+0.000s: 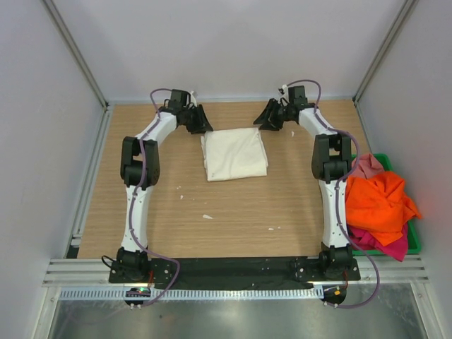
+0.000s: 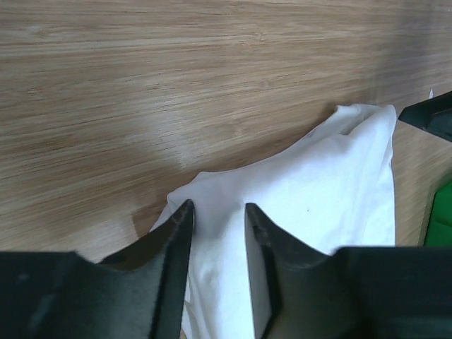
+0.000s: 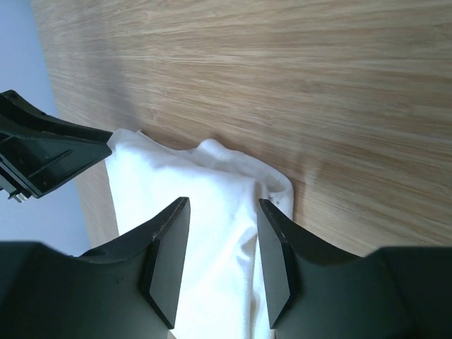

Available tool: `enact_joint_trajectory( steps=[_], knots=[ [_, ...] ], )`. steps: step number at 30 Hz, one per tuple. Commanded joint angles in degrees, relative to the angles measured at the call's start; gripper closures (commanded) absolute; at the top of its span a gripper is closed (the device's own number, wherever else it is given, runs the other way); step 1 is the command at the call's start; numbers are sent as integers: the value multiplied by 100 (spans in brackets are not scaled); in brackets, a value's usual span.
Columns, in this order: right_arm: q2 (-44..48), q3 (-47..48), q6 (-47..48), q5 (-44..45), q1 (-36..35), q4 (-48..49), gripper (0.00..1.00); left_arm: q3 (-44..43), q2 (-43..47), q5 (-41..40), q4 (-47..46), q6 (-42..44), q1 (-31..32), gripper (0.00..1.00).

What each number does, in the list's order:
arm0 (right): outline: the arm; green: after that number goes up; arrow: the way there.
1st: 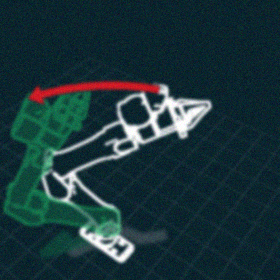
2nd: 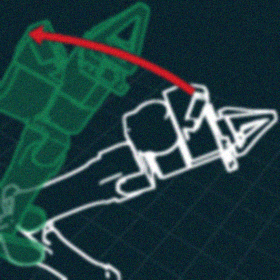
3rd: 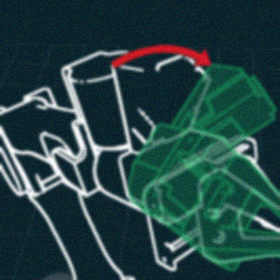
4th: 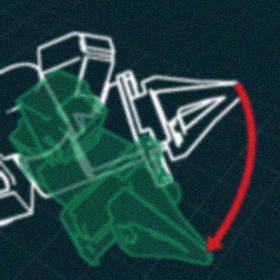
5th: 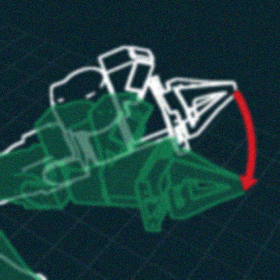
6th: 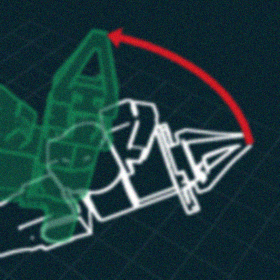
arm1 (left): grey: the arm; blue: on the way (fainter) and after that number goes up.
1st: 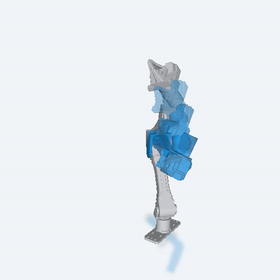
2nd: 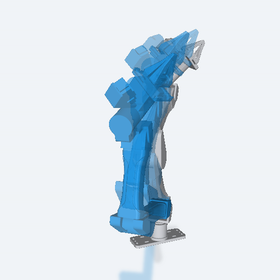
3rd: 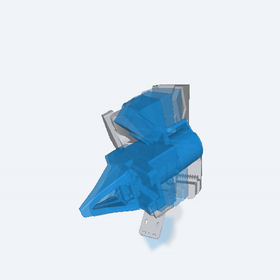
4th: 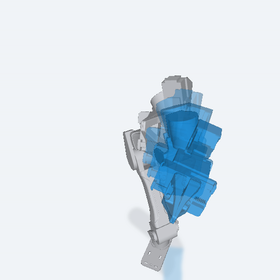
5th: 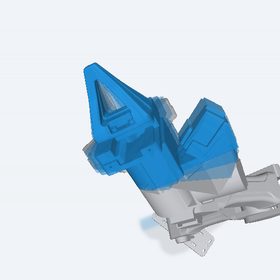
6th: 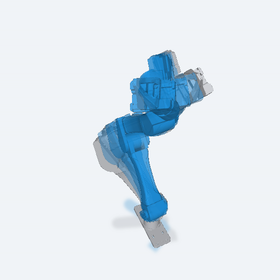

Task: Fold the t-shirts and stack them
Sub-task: Fold the tshirt

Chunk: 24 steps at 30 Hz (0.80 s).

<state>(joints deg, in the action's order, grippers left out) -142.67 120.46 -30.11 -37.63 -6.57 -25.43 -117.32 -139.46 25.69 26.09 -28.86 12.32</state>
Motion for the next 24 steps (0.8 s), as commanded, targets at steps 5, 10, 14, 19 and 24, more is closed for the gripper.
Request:
enact_joint_trajectory(
  steps=[5,10,14,19,24],
  knots=[
    [-59,293,-30,-254,-90,100,53,-125,121,164,133,109,-10,58],
    [-86,337,163,0,-99,-93,52,-72,121,182,116,100,-1,61],
    [-94,355,417,298,-99,-234,46,-37,147,190,116,100,-10,59],
    [-199,408,550,414,-117,-392,46,42,173,269,107,74,-19,59],
    [-217,434,532,361,-257,-323,59,77,173,252,46,-14,-19,70]
  ],
)
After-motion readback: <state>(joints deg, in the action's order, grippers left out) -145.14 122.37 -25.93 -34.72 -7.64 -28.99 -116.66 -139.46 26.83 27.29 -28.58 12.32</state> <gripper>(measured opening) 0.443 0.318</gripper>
